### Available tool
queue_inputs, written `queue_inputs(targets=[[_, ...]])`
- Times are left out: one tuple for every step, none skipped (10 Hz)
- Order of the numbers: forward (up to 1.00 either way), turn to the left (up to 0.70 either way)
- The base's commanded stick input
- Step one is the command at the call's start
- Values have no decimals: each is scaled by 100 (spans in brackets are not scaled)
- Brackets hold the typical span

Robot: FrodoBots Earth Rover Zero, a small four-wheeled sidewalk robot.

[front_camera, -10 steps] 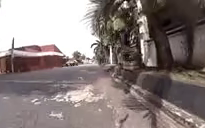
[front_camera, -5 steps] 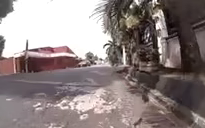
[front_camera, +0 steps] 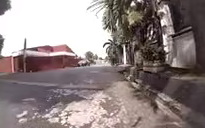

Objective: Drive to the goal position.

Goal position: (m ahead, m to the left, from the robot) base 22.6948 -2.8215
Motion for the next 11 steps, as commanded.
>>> queue_inputs(targets=[[70, 0], [70, 0], [70, 0], [70, 0], [70, 0], [70, 0], [70, 0], [70, 0], [70, 0], [70, 0], [70, 0]])
